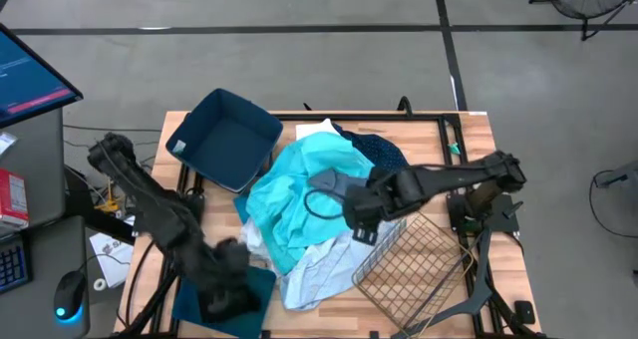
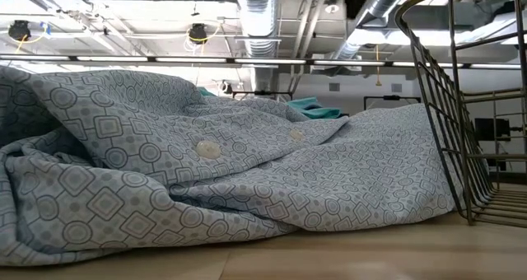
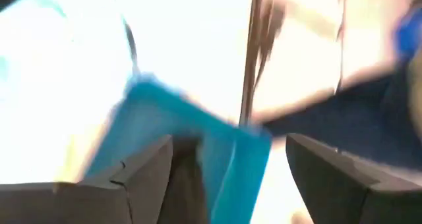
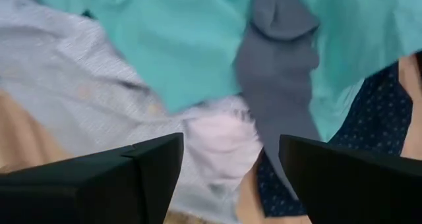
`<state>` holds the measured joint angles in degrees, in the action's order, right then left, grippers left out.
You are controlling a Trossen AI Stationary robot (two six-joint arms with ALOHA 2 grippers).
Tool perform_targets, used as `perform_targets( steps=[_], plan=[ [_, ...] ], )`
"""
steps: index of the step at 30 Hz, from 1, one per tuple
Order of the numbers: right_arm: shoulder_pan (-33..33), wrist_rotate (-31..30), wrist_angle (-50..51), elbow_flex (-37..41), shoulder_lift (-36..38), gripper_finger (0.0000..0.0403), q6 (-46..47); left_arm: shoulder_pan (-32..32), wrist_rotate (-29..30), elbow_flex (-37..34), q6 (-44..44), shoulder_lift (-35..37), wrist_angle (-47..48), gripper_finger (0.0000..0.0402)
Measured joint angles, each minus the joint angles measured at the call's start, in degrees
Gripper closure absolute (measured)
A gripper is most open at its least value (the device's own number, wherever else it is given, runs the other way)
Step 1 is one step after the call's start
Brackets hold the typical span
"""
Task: Pick & Place Cloths
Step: Put the gray sock into the blue bin
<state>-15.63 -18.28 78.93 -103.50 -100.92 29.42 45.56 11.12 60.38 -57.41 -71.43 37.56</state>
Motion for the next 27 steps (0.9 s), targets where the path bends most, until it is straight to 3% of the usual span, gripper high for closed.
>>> perform_targets(
  steps=[4, 7, 9, 12, 15, 24, 27],
  plan=[
    [4.17, 0.36, -2.93, 0.00, -1.81, 0.0158, -5.04, -0.35, 15.87, 0.00, 4.25, 9.27, -5.67, 0.0130],
    [6.56, 2.44, -7.16, -0.04, -3.51, 0.0158, -9.39, -0.32, 25.43, 0.00, 14.09, 13.49, -15.05, 0.0130],
    [7.78, 4.82, -9.63, 0.00, -5.03, 0.0158, -13.56, -0.32, 28.47, 0.00, 23.02, 15.02, -23.83, 0.0130],
    [9.67, 9.05, -12.34, 0.00, -6.59, 0.0158, -18.72, -0.32, 28.96, 0.02, 36.36, 15.79, -35.97, 0.0130],
    [11.86, 10.57, -12.00, -0.02, -8.10, 0.0158, -21.74, -0.30, 27.96, 0.02, 44.13, 15.88, -41.49, 0.0130],
    [16.24, 14.65, -12.72, 0.21, -8.24, 0.0159, -25.18, -0.10, 27.51, 0.00, 46.50, 14.09, -41.81, 0.0130],
    [16.19, 17.28, -16.58, 3.52, -7.78, 0.0159, -25.53, -0.10, 27.53, 0.00, 46.78, 13.56, -41.85, 0.0130]
  ],
)
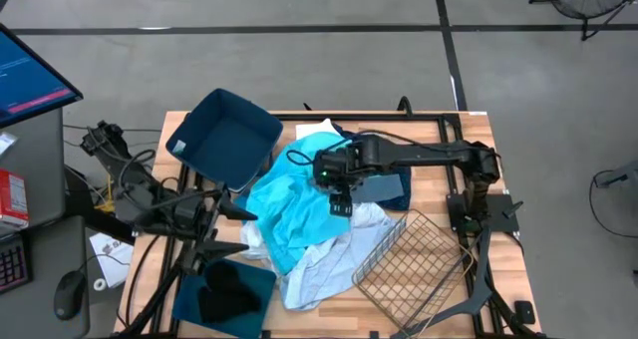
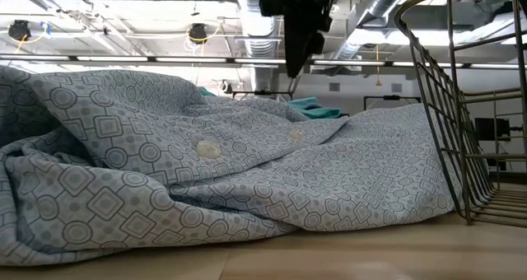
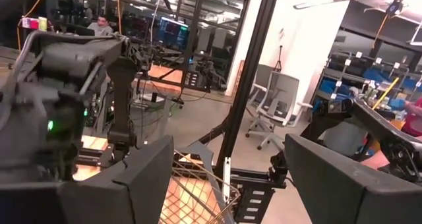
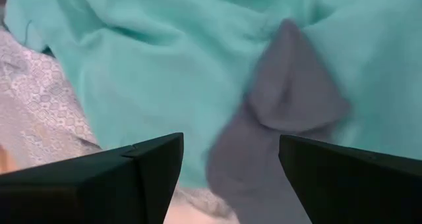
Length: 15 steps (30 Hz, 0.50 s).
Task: Pick & Place Cloths
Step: Put the gray sock into the blue bin
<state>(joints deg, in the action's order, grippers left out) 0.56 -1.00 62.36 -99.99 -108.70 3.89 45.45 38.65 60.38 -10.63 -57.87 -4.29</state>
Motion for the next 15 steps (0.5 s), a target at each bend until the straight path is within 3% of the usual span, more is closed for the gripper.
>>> perform_targets(
  steps=[15],
  plan=[
    [2.85, -0.76, -8.11, 15.36, 0.39, 0.0175, 0.04, -0.39, 0.11, -0.02, 2.90, 0.50, -1.84, 0.0131]
  ],
)
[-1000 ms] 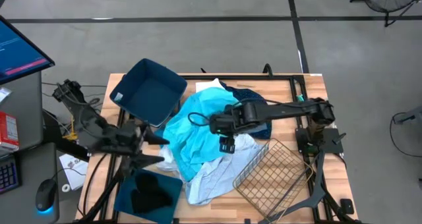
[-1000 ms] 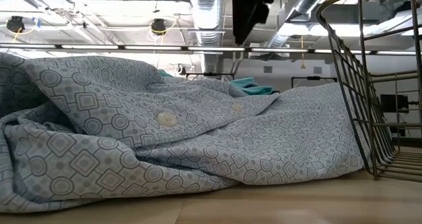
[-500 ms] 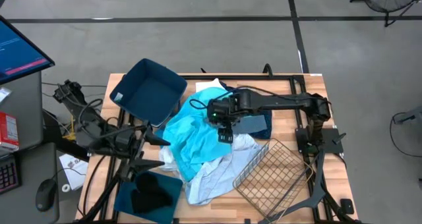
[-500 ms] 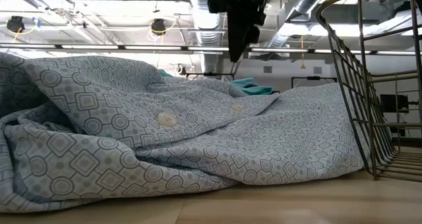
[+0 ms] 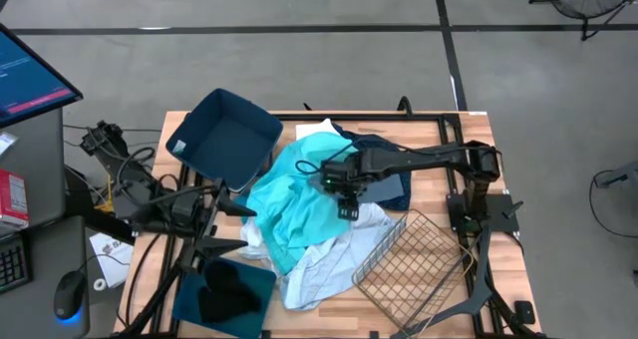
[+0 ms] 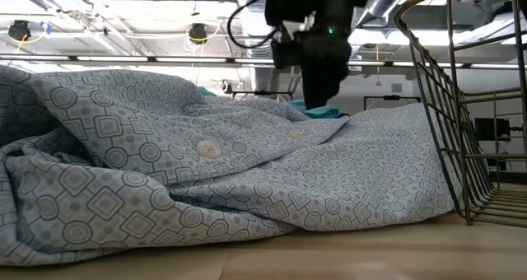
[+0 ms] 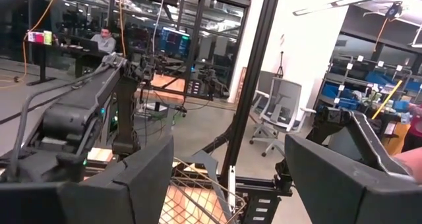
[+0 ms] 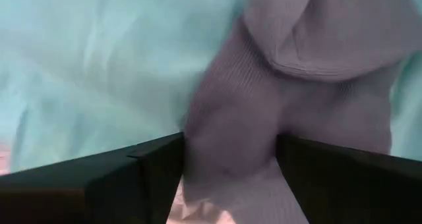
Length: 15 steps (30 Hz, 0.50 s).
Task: Pick & Place Cloths
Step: Put the gray sock into the blue bin
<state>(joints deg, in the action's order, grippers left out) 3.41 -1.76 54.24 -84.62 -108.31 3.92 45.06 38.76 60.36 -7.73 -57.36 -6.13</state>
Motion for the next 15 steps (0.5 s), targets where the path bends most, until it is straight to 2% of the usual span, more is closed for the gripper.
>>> perform_targets(
  steps=[3, 7, 8, 15],
  plan=[
    [0.10, -0.14, -0.33, 0.70, 0.00, 0.0225, 0.02, 0.00, 0.49, 0.00, 0.02, 0.00, 0.04, 0.0132],
    [-0.47, 0.55, 2.24, 0.75, 1.73, 0.0367, 0.08, -0.02, 0.77, 0.00, 0.01, 0.00, 0.06, 0.0132],
    [-0.66, 1.24, 2.58, 0.70, 2.67, 0.0382, 0.63, -0.02, 0.79, 0.00, 0.01, 0.00, 0.08, 0.0132],
    [-2.87, 1.53, 4.50, 0.68, 13.66, 0.0396, 5.64, -0.27, 5.20, -0.04, 1.20, -0.30, 0.72, 0.0132]
  ],
)
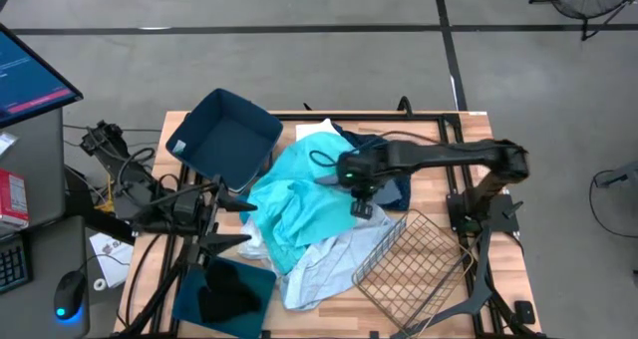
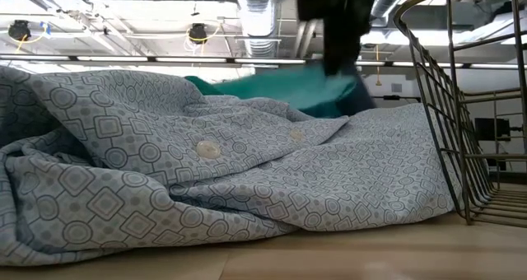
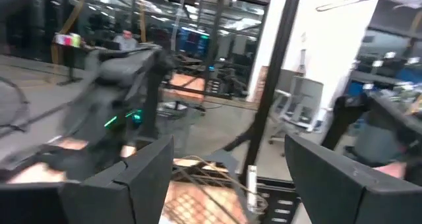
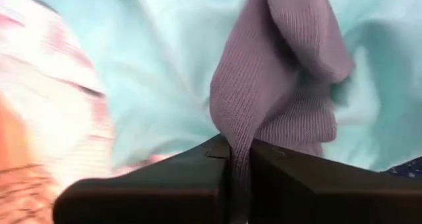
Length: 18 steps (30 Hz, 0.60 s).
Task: Pick & Place Cloths
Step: Put the gray sock into the blue bin
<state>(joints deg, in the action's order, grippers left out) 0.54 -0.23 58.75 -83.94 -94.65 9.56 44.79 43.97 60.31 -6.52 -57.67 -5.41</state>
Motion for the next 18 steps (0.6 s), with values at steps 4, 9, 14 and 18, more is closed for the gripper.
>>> perform_targets(
  steps=[4, 9, 14, 18],
  plan=[
    [-1.35, -0.17, -0.35, 0.00, 6.79, 0.0392, 4.47, -2.66, 1.15, 0.00, 0.97, -1.42, 0.12, 0.0131],
    [-2.92, -5.14, -2.10, 0.00, 12.42, 0.0395, 7.71, -10.64, -3.63, -0.11, 1.92, -5.99, 0.48, 0.0131],
    [-4.69, -9.54, -5.38, 0.00, 14.85, 0.0389, 9.23, -20.07, -15.80, -0.13, -1.10, -13.33, 0.47, 0.0131],
    [-5.51, -10.38, -7.73, 0.00, 15.29, 0.0399, 9.58, -25.26, -21.62, -0.13, -3.30, -20.04, 0.53, 0.0131]
  ],
)
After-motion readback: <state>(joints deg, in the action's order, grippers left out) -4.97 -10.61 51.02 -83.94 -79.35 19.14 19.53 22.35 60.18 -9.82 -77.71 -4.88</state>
